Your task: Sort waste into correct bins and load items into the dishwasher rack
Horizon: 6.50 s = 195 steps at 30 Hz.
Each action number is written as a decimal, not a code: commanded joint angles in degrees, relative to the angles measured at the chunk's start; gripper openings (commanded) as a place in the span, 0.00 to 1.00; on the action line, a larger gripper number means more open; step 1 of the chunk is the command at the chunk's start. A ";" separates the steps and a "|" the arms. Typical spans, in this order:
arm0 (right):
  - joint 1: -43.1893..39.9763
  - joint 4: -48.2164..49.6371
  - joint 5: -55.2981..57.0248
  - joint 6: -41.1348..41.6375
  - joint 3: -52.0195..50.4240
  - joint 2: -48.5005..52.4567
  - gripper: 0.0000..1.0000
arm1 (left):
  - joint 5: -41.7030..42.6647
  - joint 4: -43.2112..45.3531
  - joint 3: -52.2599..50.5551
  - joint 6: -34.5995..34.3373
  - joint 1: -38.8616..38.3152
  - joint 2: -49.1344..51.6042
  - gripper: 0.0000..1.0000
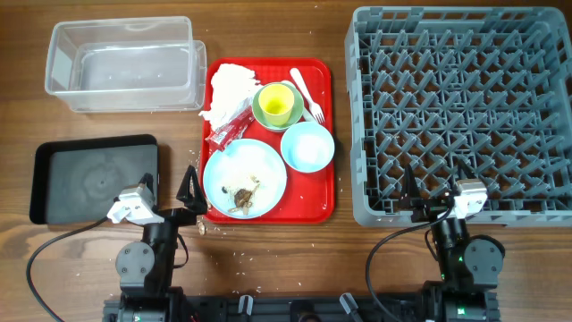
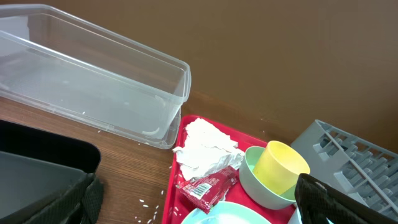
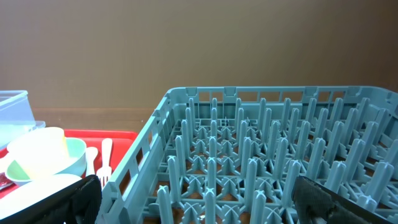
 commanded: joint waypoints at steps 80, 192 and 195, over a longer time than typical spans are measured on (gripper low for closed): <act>-0.24 0.15 0.55 -0.55 -0.09 0.46 1.00 | 0.90 -0.37 -0.15 0.90 -0.37 -0.17 1.00; -0.24 0.15 0.55 -0.52 -0.09 0.46 1.00 | 0.90 -0.37 -0.15 0.90 -0.37 -0.17 1.00; -0.24 0.15 0.55 -0.52 -0.09 0.46 1.00 | 0.90 -0.37 -0.13 0.90 -0.37 -0.17 1.00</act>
